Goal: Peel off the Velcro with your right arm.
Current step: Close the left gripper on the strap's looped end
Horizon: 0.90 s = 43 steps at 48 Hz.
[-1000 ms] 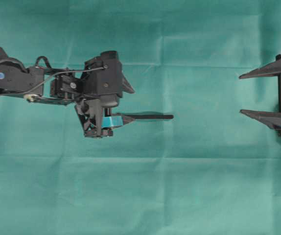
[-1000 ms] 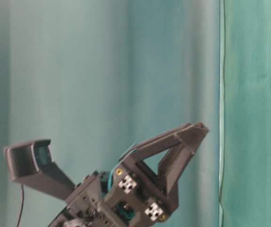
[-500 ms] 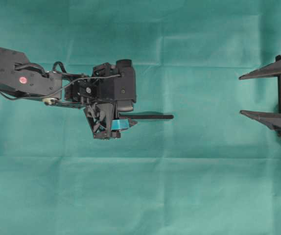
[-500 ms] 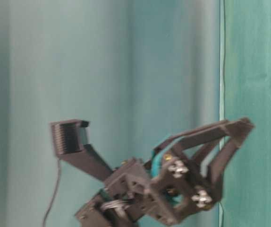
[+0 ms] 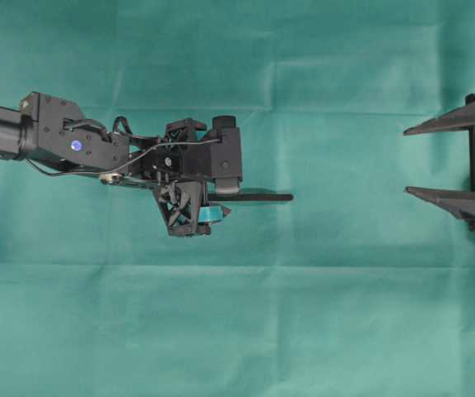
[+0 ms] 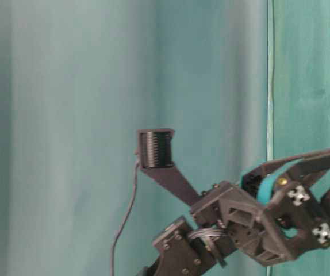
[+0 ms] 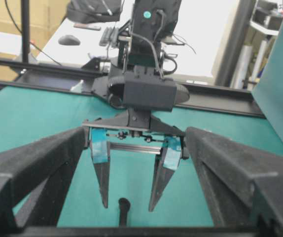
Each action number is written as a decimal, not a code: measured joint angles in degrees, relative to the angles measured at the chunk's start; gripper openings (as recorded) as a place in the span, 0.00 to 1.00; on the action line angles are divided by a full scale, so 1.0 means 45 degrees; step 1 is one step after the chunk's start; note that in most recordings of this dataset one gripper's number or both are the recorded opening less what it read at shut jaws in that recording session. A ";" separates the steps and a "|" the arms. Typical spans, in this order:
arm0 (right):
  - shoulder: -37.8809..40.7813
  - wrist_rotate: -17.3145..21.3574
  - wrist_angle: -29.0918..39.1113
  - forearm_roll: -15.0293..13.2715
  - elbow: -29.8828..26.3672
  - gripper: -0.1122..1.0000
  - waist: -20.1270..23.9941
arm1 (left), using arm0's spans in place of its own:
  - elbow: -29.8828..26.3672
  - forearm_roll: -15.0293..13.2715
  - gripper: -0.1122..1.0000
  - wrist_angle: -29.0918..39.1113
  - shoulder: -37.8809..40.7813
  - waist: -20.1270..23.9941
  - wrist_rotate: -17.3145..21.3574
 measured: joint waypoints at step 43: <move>-0.0078 0.0000 0.0000 0.0000 0.0098 0.78 -0.0020 | 0.0000 0.0000 0.67 -0.0684 0.0957 0.0020 0.0000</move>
